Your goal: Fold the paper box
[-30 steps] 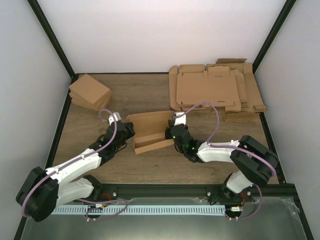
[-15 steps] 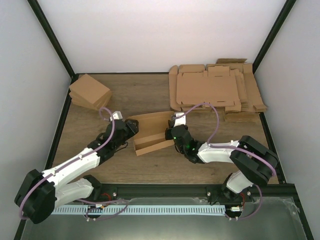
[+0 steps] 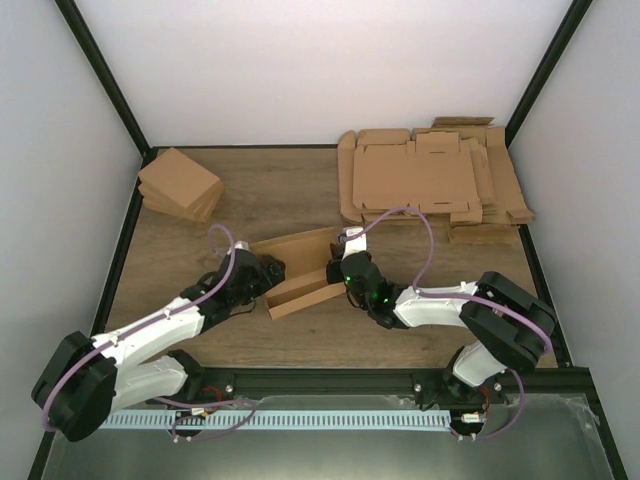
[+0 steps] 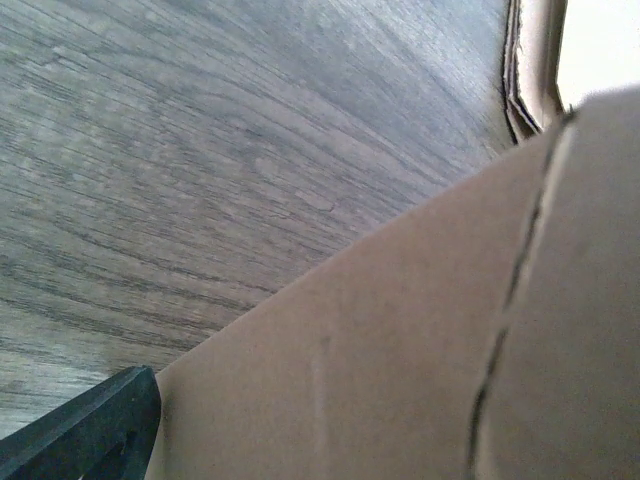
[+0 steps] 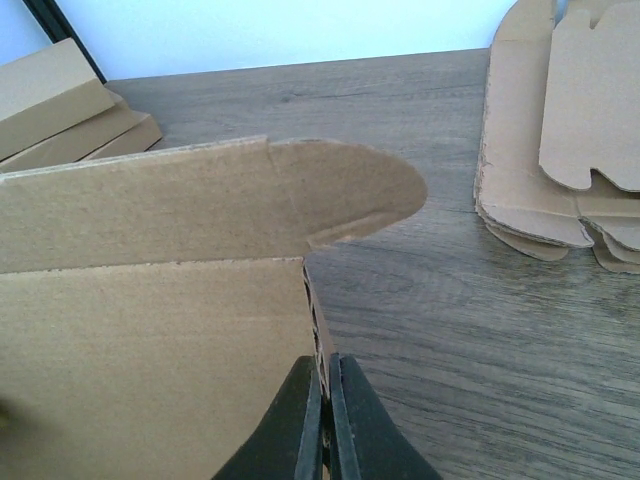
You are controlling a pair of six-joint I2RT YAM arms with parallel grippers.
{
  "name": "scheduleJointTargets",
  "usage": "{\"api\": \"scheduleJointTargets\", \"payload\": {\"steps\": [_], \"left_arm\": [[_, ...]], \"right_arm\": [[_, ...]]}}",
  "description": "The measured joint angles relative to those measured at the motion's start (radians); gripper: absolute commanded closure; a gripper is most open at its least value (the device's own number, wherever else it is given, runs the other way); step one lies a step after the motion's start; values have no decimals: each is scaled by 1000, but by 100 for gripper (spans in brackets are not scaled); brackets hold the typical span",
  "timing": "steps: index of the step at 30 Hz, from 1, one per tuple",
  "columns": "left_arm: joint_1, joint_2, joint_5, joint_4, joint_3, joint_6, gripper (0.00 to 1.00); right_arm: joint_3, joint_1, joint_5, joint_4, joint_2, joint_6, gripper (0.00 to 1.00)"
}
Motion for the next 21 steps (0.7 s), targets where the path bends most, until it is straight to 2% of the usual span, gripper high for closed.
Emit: {"api": "scheduleJointTargets", "payload": {"steps": [7, 14, 21], "left_arm": [[0, 21, 7, -54, 33, -37, 16], [1, 103, -7, -228, 171, -86, 29], [1, 161, -14, -257, 208, -126, 33]], "right_arm": [[0, 1, 0, 0, 0, -7, 99], [0, 1, 6, -2, 0, -14, 99], [0, 1, 15, -5, 0, -16, 99]]}}
